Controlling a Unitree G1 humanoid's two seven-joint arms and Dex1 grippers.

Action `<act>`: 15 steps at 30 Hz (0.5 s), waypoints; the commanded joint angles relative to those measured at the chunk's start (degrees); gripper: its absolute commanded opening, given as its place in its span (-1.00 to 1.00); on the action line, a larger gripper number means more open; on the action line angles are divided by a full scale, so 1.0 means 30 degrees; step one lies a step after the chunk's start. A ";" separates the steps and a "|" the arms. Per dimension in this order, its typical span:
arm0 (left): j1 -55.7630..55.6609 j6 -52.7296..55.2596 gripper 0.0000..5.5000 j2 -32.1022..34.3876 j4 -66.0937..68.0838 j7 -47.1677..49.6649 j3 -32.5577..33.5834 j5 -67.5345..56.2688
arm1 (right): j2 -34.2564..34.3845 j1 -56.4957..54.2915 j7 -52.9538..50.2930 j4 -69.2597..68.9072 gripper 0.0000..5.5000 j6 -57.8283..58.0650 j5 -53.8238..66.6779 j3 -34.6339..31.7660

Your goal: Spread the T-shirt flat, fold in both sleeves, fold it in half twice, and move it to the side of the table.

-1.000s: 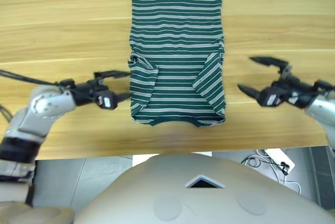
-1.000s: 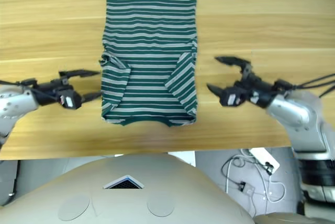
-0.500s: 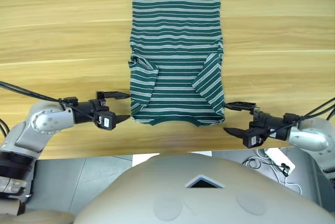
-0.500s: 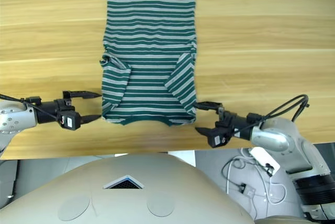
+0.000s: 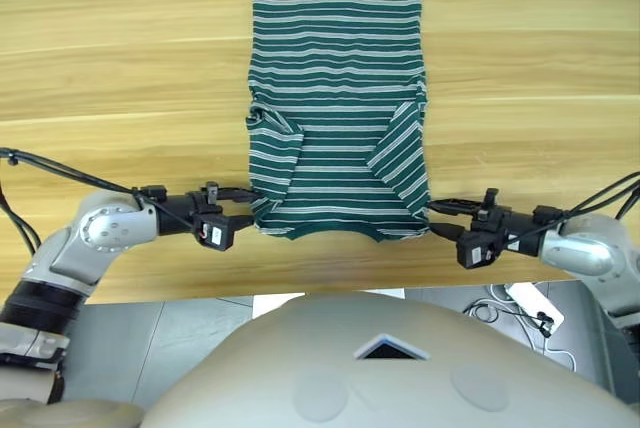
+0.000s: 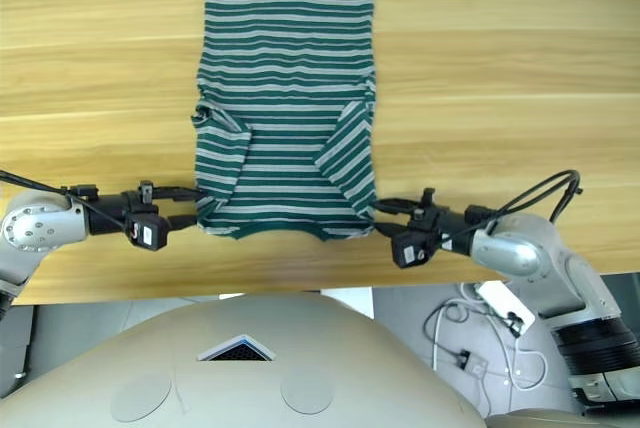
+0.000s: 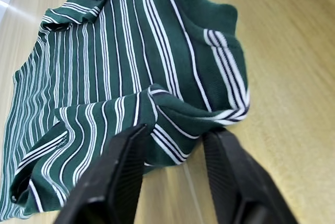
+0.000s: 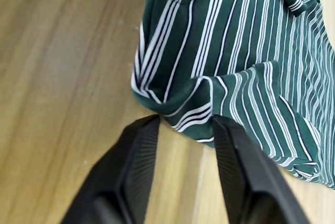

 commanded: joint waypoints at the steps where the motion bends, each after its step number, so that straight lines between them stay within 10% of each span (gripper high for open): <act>1: -0.0276 -0.0139 -0.56 -0.0110 0.0405 -0.0064 -0.0175 0.0613 | -0.0075 0.0097 0.0259 0.0440 -0.61 0.0560 -0.0823 0.0605; 6: -0.0318 -0.0312 -0.90 -0.0067 0.0749 0.0023 -0.0093 0.0841 | -0.0091 0.0042 0.0164 0.0418 -0.98 0.0471 -0.0750 0.0820; 15: 0.0151 -0.0744 -1.00 0.0449 0.0810 0.0092 0.0303 0.0681 | -0.0154 0.0142 -0.0284 0.0417 -1.00 0.0434 -0.0622 0.0770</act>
